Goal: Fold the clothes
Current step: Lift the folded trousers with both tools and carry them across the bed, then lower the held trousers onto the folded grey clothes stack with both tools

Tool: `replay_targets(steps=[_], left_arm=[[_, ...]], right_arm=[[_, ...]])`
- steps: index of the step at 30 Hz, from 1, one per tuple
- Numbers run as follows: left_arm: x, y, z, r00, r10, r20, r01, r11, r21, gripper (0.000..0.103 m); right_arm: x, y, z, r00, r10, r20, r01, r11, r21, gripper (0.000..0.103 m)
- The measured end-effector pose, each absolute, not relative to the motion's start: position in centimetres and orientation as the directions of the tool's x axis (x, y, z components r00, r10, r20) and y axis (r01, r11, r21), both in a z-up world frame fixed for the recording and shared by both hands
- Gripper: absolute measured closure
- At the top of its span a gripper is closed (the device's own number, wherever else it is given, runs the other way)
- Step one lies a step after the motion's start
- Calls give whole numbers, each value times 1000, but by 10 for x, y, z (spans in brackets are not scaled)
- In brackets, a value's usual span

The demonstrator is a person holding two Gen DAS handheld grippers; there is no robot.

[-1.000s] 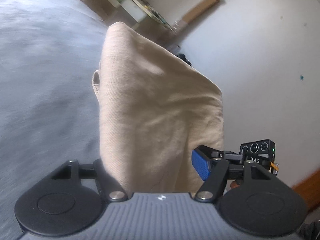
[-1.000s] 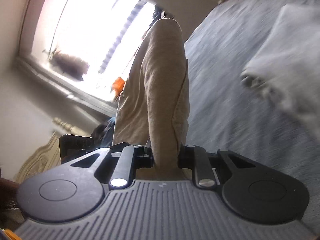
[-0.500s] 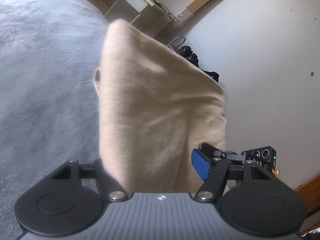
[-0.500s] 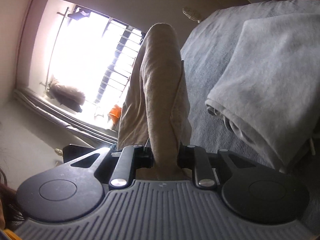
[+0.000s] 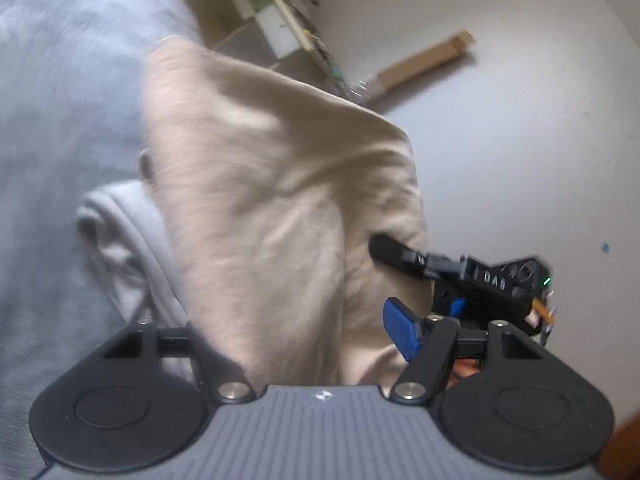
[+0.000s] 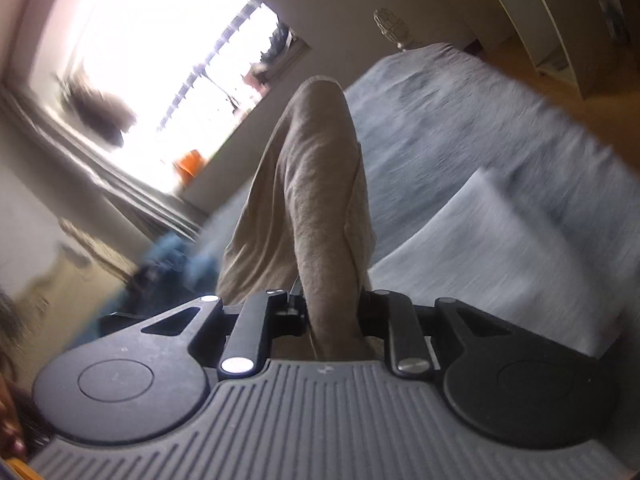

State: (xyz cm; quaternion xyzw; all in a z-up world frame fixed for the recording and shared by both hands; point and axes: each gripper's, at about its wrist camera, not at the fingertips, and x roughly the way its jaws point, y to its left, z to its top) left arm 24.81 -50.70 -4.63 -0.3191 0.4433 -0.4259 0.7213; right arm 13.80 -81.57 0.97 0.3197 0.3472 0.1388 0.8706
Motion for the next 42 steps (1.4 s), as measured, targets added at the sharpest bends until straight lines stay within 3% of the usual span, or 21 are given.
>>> replay_targets(steps=[5,8,25,30,32,34,38,40,42], left_arm=[[227,-541,-75,305,-833,-462,338,548,-765,35],[211,-546,-76,336,-818,-467,390,573,-721,35],[216,-536,-77,338,-834,-436,395,547,-738,36],[221,-532,-90,309,-829,-466,386,557,-736,36],[217,-527,-94,296,-825,-482,399,565,-722,36],[215,-515,-91,306,-824,-476,408,566,-717,34],[222,-485,-81,334,-821,-463,443,570,-692,28],[218,-462,-72,382,-801,-461,468,598,-651,27],[212,-439,-62,449,-775,-446,495,631,-598,27]], right_arm=[[182,-827,-38,634,402,-661,22,844,535,84],[198,-831,-75,591,374,-714,85,852,516,84],[208,-848,-57,664,440,-605,-1,809,587,84],[220,-848,-70,627,421,-655,28,828,560,83],[225,-848,-84,604,401,-689,59,839,540,75],[226,-851,-93,609,365,-704,116,837,534,59],[213,-860,-81,636,325,-700,164,829,534,51],[186,-869,-64,706,259,-659,199,821,536,43],[156,-878,-47,779,180,-600,236,803,547,43]])
